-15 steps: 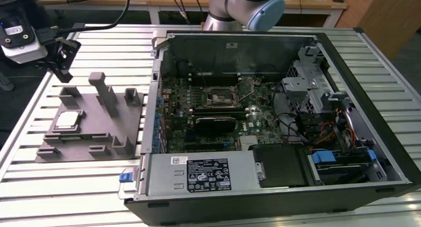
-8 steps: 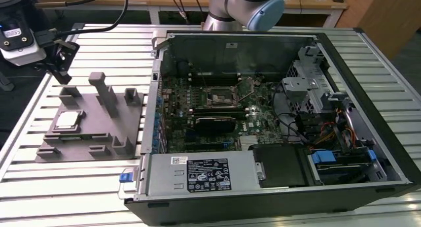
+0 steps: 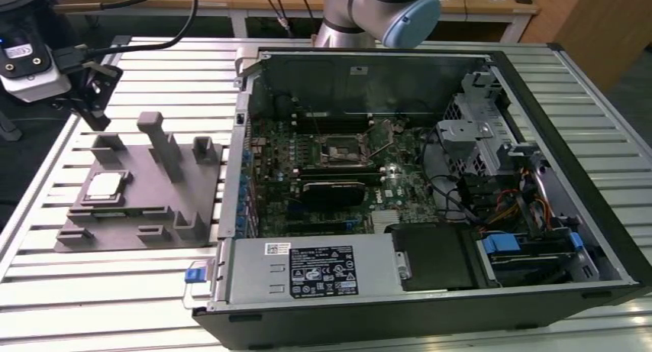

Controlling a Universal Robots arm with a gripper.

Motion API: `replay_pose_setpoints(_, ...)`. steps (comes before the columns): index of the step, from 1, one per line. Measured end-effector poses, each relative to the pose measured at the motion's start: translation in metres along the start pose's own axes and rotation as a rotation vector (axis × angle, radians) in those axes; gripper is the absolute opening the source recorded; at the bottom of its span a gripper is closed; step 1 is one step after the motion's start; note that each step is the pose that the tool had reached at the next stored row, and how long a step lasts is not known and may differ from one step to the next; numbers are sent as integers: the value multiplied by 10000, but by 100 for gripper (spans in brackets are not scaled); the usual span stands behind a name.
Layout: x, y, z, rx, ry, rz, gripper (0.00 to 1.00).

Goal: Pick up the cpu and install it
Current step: 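Pick up the cpu and move it towards the insertion slot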

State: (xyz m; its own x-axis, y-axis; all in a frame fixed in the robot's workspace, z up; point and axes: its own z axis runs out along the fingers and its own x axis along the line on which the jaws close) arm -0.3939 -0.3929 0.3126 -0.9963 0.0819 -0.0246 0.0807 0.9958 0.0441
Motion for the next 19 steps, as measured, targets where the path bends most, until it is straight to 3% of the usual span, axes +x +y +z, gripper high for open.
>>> replay_pose_setpoints(9,70,-8,54,7,0,-1,11)
replay_pose_setpoints(19,185,-22,166,24,7,-1,11)
